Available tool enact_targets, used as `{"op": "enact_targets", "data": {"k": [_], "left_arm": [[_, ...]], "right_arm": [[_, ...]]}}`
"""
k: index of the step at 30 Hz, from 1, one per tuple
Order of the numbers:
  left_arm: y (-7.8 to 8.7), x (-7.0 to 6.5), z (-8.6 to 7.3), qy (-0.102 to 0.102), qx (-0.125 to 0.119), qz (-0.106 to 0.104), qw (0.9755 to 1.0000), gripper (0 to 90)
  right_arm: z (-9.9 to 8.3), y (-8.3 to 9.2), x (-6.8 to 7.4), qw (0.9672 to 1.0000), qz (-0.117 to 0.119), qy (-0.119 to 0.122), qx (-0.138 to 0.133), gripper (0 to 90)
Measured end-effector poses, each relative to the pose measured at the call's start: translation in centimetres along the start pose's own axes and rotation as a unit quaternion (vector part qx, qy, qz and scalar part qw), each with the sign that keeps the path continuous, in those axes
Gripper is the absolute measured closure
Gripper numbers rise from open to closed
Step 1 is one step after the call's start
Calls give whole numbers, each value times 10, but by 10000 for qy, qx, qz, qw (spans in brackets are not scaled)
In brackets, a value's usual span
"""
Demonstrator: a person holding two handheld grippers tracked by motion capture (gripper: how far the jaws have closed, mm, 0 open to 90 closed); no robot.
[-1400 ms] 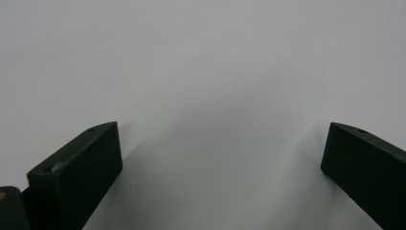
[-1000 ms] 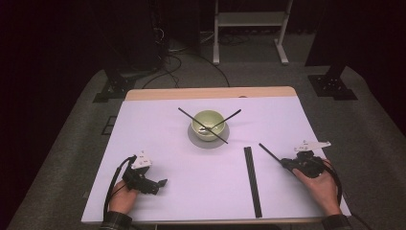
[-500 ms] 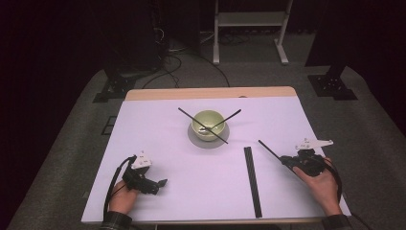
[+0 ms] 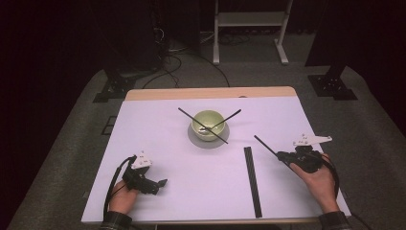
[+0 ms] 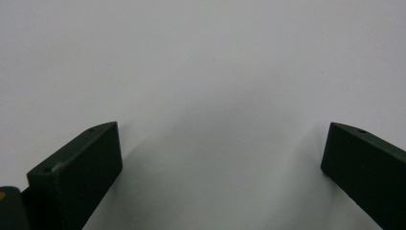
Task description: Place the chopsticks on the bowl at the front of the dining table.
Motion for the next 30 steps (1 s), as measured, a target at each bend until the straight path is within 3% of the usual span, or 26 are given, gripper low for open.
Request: {"op": "enact_targets", "data": {"k": [30], "left_arm": [[0,0,0,1,0,0,10000,0]], "right_arm": [[45,-2,23,9991,186,271,-255,856]]}}
Point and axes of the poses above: each handheld gripper's, and its own axes: y roughly backward along the jaws, z roughly out of its top, x roughly to its left, the point moved 10 cm from there along -y, roughly forward along the jaws, and after that the axes turned 11 degrees about x, right-handed, at the moved point
